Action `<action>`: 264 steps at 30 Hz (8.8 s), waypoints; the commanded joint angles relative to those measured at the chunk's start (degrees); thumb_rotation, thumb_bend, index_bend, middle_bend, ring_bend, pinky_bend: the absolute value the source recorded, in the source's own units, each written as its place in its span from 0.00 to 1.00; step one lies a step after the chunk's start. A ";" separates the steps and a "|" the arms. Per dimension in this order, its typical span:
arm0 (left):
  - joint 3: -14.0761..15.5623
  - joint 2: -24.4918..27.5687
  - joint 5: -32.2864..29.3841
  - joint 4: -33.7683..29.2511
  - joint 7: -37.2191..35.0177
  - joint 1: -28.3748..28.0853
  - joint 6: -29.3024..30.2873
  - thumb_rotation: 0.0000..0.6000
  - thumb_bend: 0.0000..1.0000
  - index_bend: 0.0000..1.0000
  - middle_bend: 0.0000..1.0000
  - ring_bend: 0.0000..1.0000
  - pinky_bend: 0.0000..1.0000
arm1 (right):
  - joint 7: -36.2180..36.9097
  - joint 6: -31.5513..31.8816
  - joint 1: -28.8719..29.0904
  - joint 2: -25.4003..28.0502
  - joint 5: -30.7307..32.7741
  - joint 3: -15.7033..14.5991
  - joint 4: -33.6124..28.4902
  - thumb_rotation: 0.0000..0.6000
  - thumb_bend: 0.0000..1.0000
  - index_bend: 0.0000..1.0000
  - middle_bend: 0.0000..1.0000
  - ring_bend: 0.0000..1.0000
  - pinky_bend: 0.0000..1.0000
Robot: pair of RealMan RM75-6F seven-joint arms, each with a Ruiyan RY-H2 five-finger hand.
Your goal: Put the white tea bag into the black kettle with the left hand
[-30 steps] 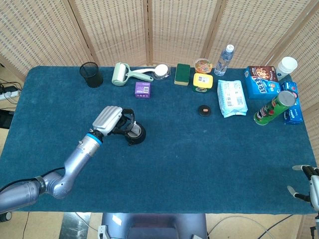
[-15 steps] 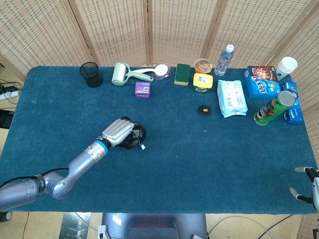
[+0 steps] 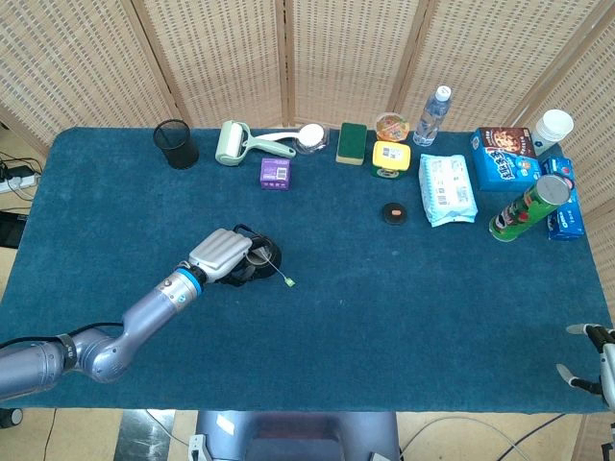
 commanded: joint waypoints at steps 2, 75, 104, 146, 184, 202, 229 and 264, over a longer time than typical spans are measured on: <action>1.93 1.65 -6.30 -2.10 4.83 -2.66 0.16 1.00 0.92 0.26 1.00 1.00 1.00 | 0.12 -0.16 0.05 -0.06 -0.08 -0.05 0.07 1.00 0.24 0.34 0.34 0.29 0.27; 10.23 -1.86 -40.91 -1.90 25.04 -22.35 7.40 1.00 0.90 0.26 1.00 1.00 1.00 | 4.89 0.43 -2.07 -1.17 0.41 0.20 4.28 1.00 0.24 0.34 0.34 0.29 0.29; 12.21 -5.29 -44.24 2.95 27.50 -24.02 3.76 1.00 0.91 0.26 1.00 1.00 1.00 | 5.21 0.48 -2.80 -1.16 0.92 0.47 4.55 1.00 0.24 0.34 0.34 0.29 0.29; 18.35 -4.10 -51.13 2.13 26.60 -30.19 -0.98 1.00 0.92 0.09 1.00 1.00 1.00 | 5.96 0.25 -2.91 -1.38 0.84 0.66 5.17 1.00 0.24 0.34 0.34 0.29 0.29; 20.72 -2.84 -48.46 -0.28 22.90 -30.83 -0.68 1.00 0.92 0.09 1.00 1.00 1.00 | 5.70 0.29 -3.06 -1.29 0.90 0.72 4.82 1.00 0.24 0.34 0.34 0.29 0.29; 16.60 0.44 -39.31 -6.24 18.48 -27.51 5.32 1.00 0.91 0.09 1.00 1.00 1.00 | 6.36 0.67 -3.14 -1.57 0.56 0.79 5.58 1.00 0.24 0.34 0.34 0.29 0.29; 20.17 6.54 6.14 -15.82 2.34 9.02 39.89 1.00 0.66 0.09 0.84 0.75 0.75 | 0.07 4.15 -1.05 1.05 -4.36 0.70 -2.20 1.00 0.24 0.34 0.34 0.29 0.29; 18.49 3.53 23.89 0.06 -7.07 44.53 62.93 1.00 0.65 0.09 0.49 0.39 0.49 | -9.52 8.32 5.21 -0.25 -13.11 0.93 -9.87 1.00 0.24 0.34 0.34 0.28 0.26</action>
